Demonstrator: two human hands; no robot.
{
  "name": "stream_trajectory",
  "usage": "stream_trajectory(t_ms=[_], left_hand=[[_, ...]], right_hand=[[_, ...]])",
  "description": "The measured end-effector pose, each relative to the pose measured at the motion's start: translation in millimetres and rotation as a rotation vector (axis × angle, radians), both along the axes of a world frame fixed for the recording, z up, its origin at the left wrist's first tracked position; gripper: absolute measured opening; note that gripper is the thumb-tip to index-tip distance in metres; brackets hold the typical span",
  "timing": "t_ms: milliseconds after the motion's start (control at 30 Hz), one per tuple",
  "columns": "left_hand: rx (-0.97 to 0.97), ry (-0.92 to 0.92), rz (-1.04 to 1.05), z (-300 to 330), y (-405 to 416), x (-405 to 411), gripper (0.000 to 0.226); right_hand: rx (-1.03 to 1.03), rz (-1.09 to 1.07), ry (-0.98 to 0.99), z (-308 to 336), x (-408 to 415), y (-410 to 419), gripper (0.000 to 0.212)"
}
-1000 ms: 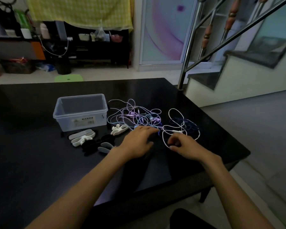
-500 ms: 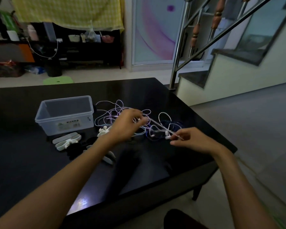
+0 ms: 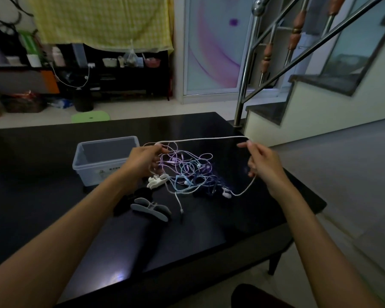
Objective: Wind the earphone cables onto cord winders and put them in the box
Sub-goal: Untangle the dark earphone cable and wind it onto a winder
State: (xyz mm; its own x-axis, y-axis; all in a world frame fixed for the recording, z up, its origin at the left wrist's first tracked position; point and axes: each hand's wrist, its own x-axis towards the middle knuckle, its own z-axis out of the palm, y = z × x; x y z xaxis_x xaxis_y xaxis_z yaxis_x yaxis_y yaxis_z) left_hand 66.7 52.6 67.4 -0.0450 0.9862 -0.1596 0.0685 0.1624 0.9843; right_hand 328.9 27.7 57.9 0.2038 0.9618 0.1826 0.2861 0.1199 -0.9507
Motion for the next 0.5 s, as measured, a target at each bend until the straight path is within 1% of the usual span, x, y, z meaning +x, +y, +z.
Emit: stream_trajectory(t_ms=[67, 133, 167, 200, 233, 267, 333, 367, 400, 433, 500], left_hand=[[0.003, -0.07, 0.054, 7.6, -2.2, -16.6, 0.028], [0.001, -0.127, 0.119, 17.4, -2.6, -34.0, 0.021], [0.0, -0.117, 0.149, 22.0, -3.0, -43.2, 0.018], [0.002, -0.086, 0.174, 24.7, -2.6, -50.3, 0.019], [0.01, -0.048, 0.193, 26.3, -1.7, -56.9, 0.024], [0.028, -0.017, 0.203, 28.7, -2.2, -62.3, 0.029], [0.087, 0.051, 0.197, 32.5, -4.8, -67.3, 0.029], [0.116, 0.087, 0.197, 34.6, -7.4, -69.0, 0.029], [0.145, 0.117, 0.201, 36.2, -10.3, -70.3, 0.028], [0.171, 0.153, 0.211, 36.7, -13.2, -72.0, 0.027], [0.205, 0.273, 0.189, 33.9, -18.3, -74.1, 0.027]], right_hand=[[-0.009, 0.055, -0.134, 10.8, -4.0, 4.5, 0.02], [-0.073, 0.139, -0.402, 19.1, 1.4, 12.1, 0.013], [-0.115, 0.174, -0.525, 21.6, 3.8, 16.0, 0.015], [-0.147, 0.17, -0.593, 21.9, 6.0, 20.6, 0.016], [-0.157, 0.123, -0.6, 22.0, 7.2, 24.8, 0.017], [-0.155, 0.052, -0.556, 23.4, 6.9, 27.5, 0.021], [-0.175, -0.081, -0.333, 30.1, 5.5, 29.2, 0.034], [-0.202, -0.109, -0.217, 35.6, 3.0, 26.9, 0.04], [-0.238, -0.12, -0.143, 42.0, 0.3, 23.5, 0.045], [-0.274, -0.128, -0.138, 48.4, -2.5, 19.4, 0.05], [-0.341, -0.087, -0.214, 58.3, -8.6, 11.6, 0.059]])
